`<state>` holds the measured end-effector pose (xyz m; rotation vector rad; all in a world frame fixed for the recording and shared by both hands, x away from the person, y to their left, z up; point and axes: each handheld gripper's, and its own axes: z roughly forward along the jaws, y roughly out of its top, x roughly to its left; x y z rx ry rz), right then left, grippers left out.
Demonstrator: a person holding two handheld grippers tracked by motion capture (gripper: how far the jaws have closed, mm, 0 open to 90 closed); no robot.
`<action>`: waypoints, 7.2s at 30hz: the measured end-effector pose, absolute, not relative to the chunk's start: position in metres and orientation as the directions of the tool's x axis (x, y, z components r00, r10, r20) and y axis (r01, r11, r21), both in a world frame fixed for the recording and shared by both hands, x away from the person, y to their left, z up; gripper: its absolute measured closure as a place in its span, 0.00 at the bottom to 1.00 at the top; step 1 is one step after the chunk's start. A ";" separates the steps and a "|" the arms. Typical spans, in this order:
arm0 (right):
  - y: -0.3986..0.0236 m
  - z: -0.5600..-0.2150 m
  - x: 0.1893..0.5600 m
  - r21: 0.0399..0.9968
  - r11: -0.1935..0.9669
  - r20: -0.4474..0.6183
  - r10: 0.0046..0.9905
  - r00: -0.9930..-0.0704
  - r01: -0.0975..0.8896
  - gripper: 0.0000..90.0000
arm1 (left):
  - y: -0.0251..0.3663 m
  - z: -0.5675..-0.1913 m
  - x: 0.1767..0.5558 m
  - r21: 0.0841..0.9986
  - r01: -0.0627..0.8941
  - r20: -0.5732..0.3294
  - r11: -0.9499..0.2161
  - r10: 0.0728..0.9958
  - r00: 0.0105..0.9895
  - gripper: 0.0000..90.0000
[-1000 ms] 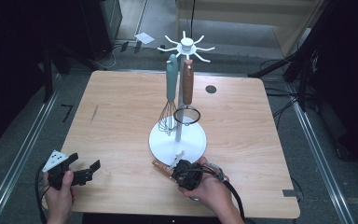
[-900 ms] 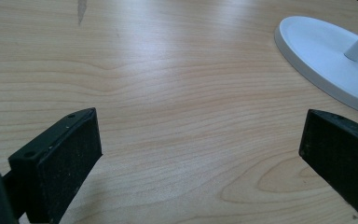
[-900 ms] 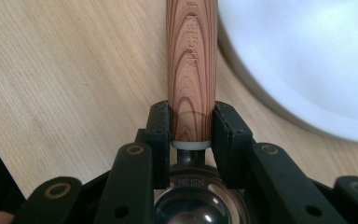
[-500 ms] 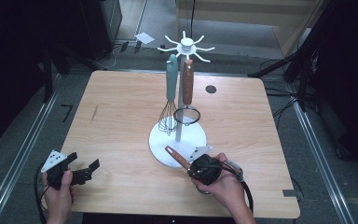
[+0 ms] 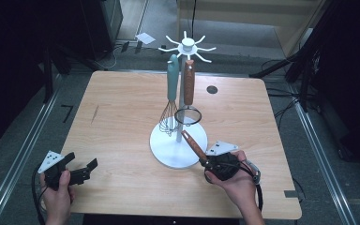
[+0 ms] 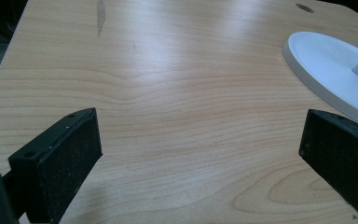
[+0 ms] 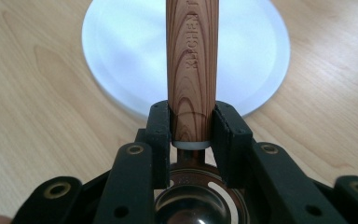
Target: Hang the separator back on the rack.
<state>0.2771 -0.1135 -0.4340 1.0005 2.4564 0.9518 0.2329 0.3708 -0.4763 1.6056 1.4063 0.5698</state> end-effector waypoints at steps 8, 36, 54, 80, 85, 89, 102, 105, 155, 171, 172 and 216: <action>-0.128 -0.433 0.278 0.778 0.394 0.013 0.769 -0.640 0.489 0.79 | 0.375 -0.475 0.232 0.853 0.519 -0.214 0.065 0.949 0.233 0.00; -0.154 -0.406 0.263 0.934 0.127 0.082 0.832 -0.548 0.333 0.79 | 0.372 -0.484 0.239 0.841 0.540 -0.201 0.037 0.948 0.248 0.00; -0.153 -0.381 0.254 0.967 0.073 0.078 0.823 -0.562 0.242 0.79 | 0.367 -0.483 0.238 0.847 0.532 -0.164 0.012 0.957 0.239 0.00; -0.139 -0.341 0.261 0.988 0.031 0.070 0.786 -0.615 0.152 0.79 | 0.366 -0.483 0.238 0.846 0.533 -0.157 0.007 0.959 0.237 0.00; -0.138 -0.337 0.262 0.989 0.022 0.072 0.783 -0.618 0.144 0.79 | 0.366 -0.483 0.238 0.847 0.532 -0.156 0.005 0.958 0.239 0.00; -0.137 -0.332 0.263 0.990 0.010 0.079 0.784 -0.615 0.140 0.79 | 0.366 -0.483 0.238 0.846 0.533 -0.157 0.005 0.958 0.240 0.00; -0.135 -0.320 0.266 0.994 -0.006 0.072 0.789 -0.611 0.109 0.79 | 0.366 -0.483 0.238 0.846 0.533 -0.159 0.007 0.958 0.238 0.00; -0.134 -0.318 0.267 0.994 -0.015 0.079 0.788 -0.610 0.110 0.79 | 0.366 -0.483 0.238 0.846 0.534 -0.159 0.008 0.958 0.238 0.00; -0.121 -0.291 0.276 0.997 -0.034 0.067 0.786 -0.615 0.065 0.79 | 0.366 -0.483 0.238 0.847 0.532 -0.162 0.010 0.957 0.240 0.00; -0.116 -0.290 0.282 0.996 -0.036 0.077 0.778 -0.623 0.078 0.79 | 0.366 -0.483 0.238 0.848 0.530 -0.162 0.011 0.957 0.241 0.00; -0.116 -0.289 0.282 0.996 -0.039 0.081 0.776 -0.626 0.080 0.79 | 0.366 -0.483 0.238 0.848 0.530 -0.163 0.011 0.957 0.240 0.00; -0.125 -0.322 0.280 0.996 -0.012 0.058 0.816 -0.574 0.084 0.24 | 0.366 -0.483 0.238 0.847 0.532 -0.158 0.005 0.957 0.243 0.00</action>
